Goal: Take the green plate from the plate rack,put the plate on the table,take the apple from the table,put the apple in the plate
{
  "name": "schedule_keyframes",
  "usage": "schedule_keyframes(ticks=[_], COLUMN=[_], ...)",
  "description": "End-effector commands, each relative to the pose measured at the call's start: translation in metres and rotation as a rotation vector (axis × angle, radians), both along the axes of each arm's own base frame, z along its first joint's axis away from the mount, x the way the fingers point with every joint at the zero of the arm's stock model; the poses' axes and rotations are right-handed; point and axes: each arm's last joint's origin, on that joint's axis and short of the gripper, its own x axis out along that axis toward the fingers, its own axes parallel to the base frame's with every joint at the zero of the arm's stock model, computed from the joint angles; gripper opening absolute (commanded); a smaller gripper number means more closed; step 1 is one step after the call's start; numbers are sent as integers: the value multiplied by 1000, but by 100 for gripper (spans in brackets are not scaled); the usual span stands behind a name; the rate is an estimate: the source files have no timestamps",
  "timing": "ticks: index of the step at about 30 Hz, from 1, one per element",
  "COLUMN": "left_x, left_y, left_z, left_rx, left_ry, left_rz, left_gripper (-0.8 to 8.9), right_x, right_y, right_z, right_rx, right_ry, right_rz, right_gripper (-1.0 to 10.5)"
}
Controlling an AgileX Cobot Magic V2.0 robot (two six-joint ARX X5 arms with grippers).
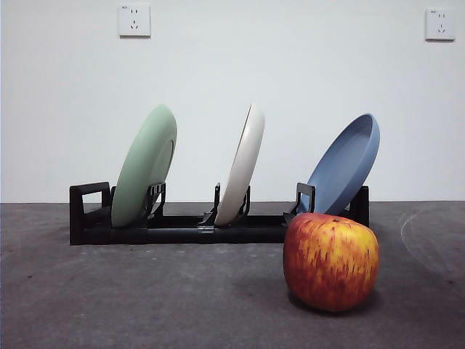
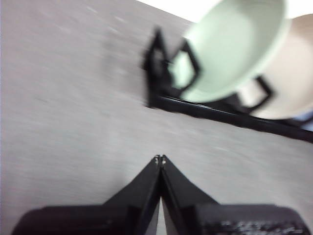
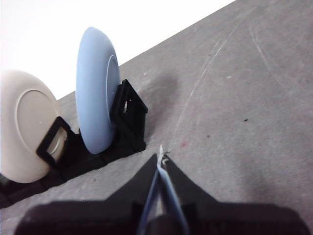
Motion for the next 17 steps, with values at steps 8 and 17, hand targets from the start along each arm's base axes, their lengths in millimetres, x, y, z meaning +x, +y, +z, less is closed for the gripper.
schedule_keyframes(ticks=[8, 17], left_x=[-5, -7], left_y=[-5, -7], left_z=[33, 125], left_rx=[-89, -80], left_ry=[-69, -169], left_rz=[-165, -248], left_gripper=[-6, -6], right_x=[-5, -7], right_y=[5, 10], right_z=[24, 109], right_rx=[72, 29], right_ry=[-30, -56], right_rz=[173, 356], right_gripper=[-11, -11])
